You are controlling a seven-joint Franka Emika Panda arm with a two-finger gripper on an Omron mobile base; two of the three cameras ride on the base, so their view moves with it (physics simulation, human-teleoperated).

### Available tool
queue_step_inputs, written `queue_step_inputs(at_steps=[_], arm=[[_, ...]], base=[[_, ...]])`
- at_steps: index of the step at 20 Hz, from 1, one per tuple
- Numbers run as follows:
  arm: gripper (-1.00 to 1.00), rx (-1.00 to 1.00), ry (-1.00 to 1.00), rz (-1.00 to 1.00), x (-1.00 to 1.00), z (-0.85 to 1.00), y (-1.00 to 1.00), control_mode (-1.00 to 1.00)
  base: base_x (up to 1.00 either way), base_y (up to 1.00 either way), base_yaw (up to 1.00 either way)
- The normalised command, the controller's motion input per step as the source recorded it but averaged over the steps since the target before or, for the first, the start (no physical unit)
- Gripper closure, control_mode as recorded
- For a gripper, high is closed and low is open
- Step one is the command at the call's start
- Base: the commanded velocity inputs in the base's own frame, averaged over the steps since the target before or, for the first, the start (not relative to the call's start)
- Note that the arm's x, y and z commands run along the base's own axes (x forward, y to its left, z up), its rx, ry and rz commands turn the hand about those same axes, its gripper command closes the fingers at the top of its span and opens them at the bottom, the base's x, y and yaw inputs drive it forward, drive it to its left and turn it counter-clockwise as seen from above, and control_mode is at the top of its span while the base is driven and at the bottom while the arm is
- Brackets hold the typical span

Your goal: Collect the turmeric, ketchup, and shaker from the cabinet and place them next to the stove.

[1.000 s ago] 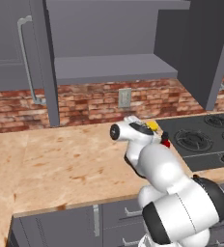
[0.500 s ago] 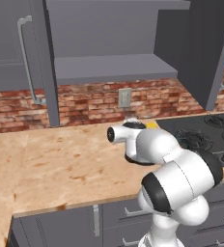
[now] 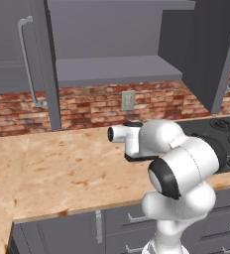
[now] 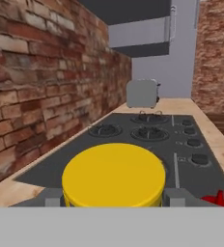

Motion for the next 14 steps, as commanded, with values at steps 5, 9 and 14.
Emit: queue_step_inputs(at_steps=[5,9,14], arm=[[1.0,-0.01,0.0,-0.04,0.0,-0.21,-0.15,-1.0],[1.0,0.0,0.0,-0.03,0.0,-0.08,-0.22,-1.0],[1.0,0.0,0.0,-0.02,0.0,-0.12,-0.18,-1.0]], base=[[0.0,0.0,0.0],[0.0,0.0,0.0],[0.0,0.0,0.0]])
